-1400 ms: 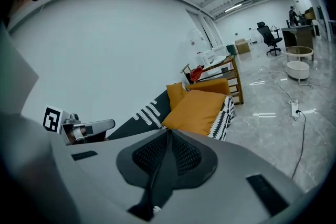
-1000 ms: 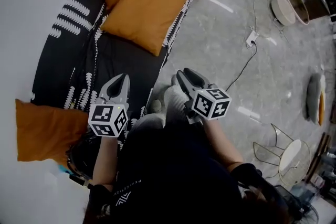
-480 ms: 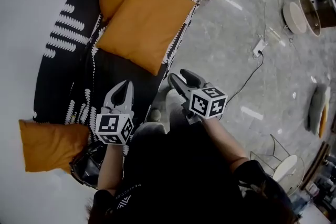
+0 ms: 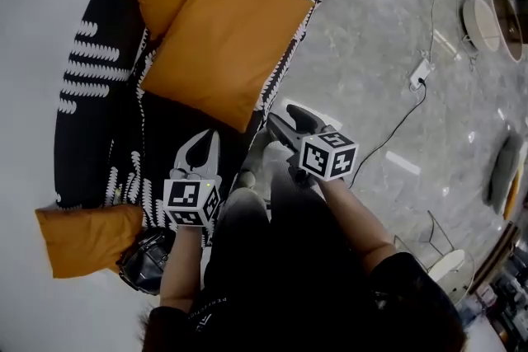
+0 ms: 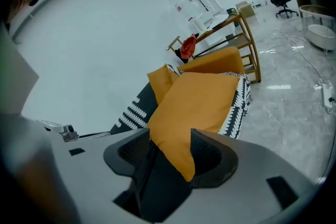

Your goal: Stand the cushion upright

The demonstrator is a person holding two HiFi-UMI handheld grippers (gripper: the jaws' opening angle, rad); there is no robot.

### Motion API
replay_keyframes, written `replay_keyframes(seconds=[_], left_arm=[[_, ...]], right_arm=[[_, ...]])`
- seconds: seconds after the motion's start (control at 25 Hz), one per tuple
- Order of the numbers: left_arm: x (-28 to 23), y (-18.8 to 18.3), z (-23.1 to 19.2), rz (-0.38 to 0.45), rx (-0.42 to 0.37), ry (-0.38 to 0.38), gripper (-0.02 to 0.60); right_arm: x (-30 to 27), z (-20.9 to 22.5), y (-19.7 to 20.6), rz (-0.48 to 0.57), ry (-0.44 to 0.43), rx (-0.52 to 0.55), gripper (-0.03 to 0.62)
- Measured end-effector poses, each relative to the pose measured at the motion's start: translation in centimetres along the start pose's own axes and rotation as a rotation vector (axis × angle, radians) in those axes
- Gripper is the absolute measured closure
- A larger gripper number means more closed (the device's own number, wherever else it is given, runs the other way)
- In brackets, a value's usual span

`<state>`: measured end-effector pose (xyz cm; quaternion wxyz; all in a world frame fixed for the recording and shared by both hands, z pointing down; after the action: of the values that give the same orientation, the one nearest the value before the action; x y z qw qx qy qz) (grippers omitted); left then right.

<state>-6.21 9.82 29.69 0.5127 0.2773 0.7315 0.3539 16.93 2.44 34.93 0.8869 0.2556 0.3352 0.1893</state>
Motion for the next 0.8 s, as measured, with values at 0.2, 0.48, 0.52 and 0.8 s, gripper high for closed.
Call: replay_keyframes(seconds=[0.2, 0.48, 0.52, 0.8], left_arm=[[-3.7, 0.8, -0.2, -0.075, 0.005, 0.018, 0.572], [-8.6, 2.3, -1.8, -0.130, -0.011, 0.005, 0.571], [-9.2, 2.5, -1.8, -0.138, -0.017, 0.003, 0.571], [-12.7, 4.5, -3.0, -0.195, -0.027, 0.001, 0.571]], right_arm=[[-2.9, 3.3, 0.7, -0.057, 0.007, -0.061, 0.364], [-7.4, 7.6, 2.7, -0.104, 0.019, -0.141, 0.329], [-7.9, 8.2, 3.0, -0.110, 0.022, -0.154, 0.327], [-11.7, 11.1, 4.6, -0.117, 0.022, -0.222, 0.316]])
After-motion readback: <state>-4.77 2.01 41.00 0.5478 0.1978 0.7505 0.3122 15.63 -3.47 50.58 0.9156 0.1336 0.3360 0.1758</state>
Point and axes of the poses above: the fingertips, and each gripper's own axes: x backward along the fingers, z to its right, y out of its underside, the point moved 9 cm from there along x, backward along the fingers, and after that the axes turned 6 degrees about z, right-handed, at the moved point
